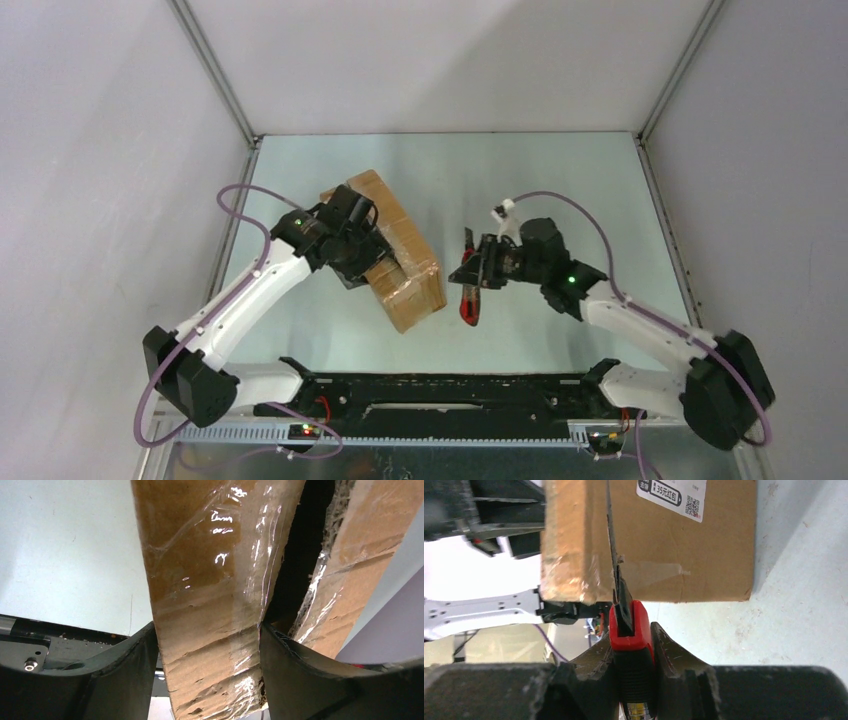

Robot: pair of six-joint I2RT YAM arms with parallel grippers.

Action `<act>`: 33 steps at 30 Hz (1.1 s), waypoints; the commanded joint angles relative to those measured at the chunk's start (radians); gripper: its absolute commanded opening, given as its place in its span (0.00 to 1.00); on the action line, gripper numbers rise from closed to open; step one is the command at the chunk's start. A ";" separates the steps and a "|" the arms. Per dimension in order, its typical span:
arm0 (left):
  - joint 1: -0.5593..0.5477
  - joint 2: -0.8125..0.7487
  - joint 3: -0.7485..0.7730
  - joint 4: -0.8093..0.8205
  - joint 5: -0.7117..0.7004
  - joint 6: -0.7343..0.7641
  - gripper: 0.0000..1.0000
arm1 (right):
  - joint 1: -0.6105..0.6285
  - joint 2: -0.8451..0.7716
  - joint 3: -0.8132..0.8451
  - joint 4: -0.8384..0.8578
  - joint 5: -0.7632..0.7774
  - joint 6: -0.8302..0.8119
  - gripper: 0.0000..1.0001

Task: Unpack the express box
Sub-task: Cut the express box at the center of the board.

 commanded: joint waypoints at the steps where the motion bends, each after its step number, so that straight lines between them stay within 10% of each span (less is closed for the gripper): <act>1: -0.020 -0.010 -0.075 0.014 0.045 0.003 0.57 | -0.061 -0.179 -0.076 0.040 -0.192 0.074 0.00; 11: -0.020 -0.054 -0.032 0.028 0.031 0.019 0.38 | 0.173 -0.409 -0.264 0.165 -0.245 0.342 0.00; 19: -0.021 -0.066 -0.037 0.054 0.066 0.027 0.01 | 0.266 -0.316 -0.282 0.359 -0.246 0.411 0.00; 33: -0.024 -0.105 -0.052 0.053 0.118 0.031 0.00 | 0.296 -0.031 -0.148 0.489 -0.226 0.348 0.00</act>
